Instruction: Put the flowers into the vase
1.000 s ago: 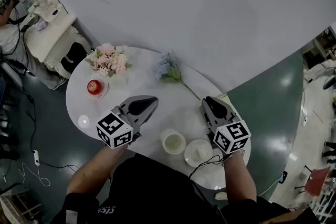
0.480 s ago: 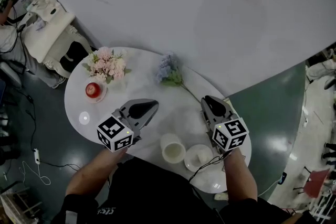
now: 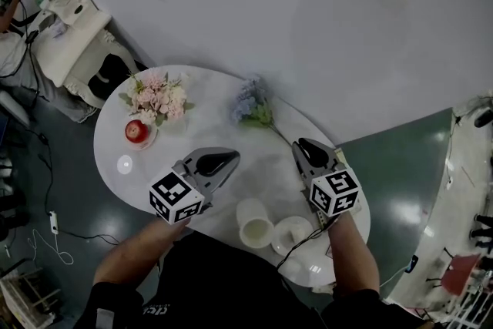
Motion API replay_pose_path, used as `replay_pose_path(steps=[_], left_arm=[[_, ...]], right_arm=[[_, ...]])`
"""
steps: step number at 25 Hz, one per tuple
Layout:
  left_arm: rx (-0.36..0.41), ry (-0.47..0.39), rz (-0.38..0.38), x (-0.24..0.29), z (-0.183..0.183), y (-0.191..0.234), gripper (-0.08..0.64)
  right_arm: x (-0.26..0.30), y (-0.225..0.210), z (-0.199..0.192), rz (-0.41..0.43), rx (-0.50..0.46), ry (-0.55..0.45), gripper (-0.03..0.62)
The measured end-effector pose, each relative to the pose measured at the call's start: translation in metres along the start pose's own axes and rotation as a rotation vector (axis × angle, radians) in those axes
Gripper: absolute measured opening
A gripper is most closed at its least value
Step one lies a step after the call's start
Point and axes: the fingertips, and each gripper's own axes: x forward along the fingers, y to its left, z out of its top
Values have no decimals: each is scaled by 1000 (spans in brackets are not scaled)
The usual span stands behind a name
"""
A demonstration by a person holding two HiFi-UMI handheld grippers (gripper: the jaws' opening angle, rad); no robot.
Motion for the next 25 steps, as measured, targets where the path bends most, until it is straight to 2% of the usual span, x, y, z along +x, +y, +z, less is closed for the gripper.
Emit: replay_pose_path(steps=[7,15,25], left_arm=[[-23,0,-12,9,-6,1,11],[-19,24,-26,20,-12,3,11],[-62,25,-12,26,-23,14,11]], right_arm=[[26,-7,-17,17,-43,74,74],[55,-24,-41,31,-34,159,94],[81,-23,-56,62,-58,203,103]])
